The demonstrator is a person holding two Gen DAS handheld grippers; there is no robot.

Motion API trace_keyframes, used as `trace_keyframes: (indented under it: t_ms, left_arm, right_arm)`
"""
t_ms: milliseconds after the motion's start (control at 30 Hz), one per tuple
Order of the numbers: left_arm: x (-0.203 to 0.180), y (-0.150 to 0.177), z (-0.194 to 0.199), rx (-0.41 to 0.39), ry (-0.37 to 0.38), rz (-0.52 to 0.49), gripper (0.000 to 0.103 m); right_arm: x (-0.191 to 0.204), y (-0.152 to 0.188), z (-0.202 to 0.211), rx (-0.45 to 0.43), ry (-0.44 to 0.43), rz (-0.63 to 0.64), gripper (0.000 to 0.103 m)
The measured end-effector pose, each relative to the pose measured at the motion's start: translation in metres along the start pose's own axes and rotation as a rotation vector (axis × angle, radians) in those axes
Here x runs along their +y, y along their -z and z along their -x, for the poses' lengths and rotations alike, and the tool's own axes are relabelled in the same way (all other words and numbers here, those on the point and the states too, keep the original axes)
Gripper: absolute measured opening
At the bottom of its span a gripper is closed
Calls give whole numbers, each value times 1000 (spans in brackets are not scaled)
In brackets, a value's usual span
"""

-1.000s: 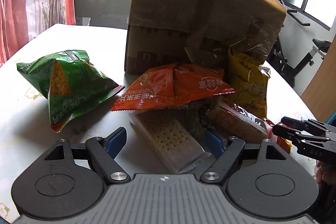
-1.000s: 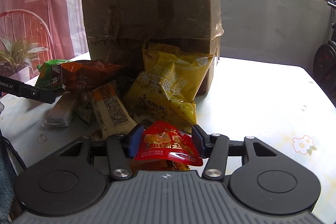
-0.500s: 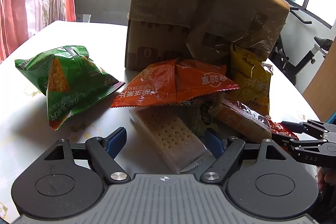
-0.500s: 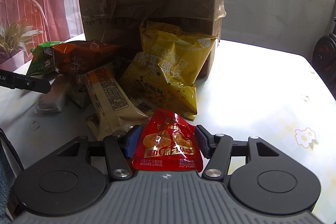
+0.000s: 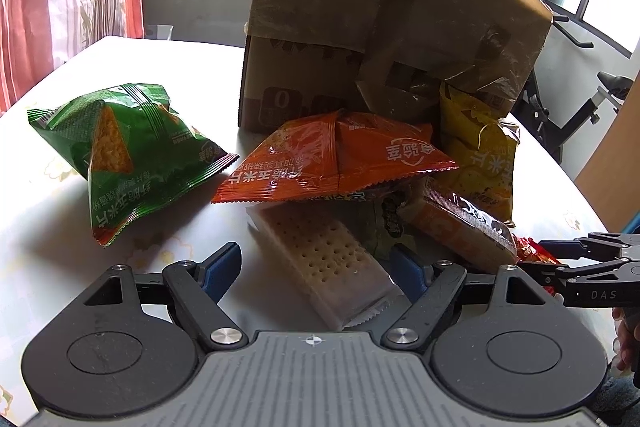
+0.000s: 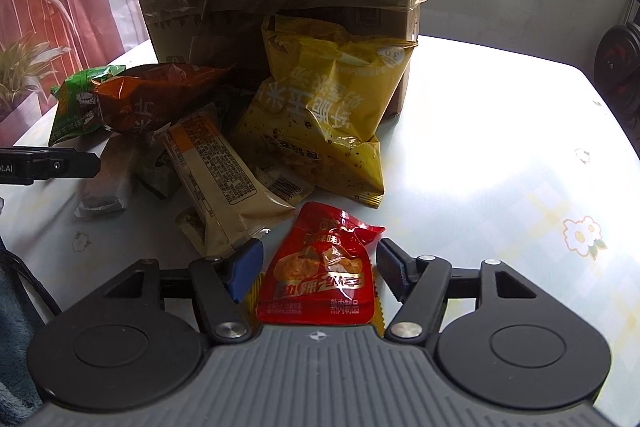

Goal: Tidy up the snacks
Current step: 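Grasp the dotted cracker biscuit with the left tool while the right tool holds the red packet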

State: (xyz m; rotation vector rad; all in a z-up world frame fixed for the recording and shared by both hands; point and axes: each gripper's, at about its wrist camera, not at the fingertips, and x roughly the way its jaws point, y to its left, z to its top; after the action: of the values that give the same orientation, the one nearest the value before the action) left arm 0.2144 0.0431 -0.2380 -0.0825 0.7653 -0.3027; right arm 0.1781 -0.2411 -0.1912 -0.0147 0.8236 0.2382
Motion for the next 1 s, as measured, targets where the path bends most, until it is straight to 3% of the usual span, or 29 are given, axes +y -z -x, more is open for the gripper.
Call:
trace_keyframes:
  t_ms: [333,433,467,767,1000]
  left_arm:
    - [-1,0,-1,2,-3,0,83]
    - [-1,0,-2,2,-4,1,83]
    - [-1,0,-2,2,-4,1,83]
    - [-3,0,-5,9,-4,5,83]
    - [0,-11,-30,35,-62,75,83]
  right_arm:
    - [8,3,-6,1,41,78,51]
    - [4,5,-2,-23,37,44,49]
    - [2,7,3,-47,33,25,45]
    - [1,12,19,-163,31,3,45]
    - [7,11,20,-198,19,12,45]
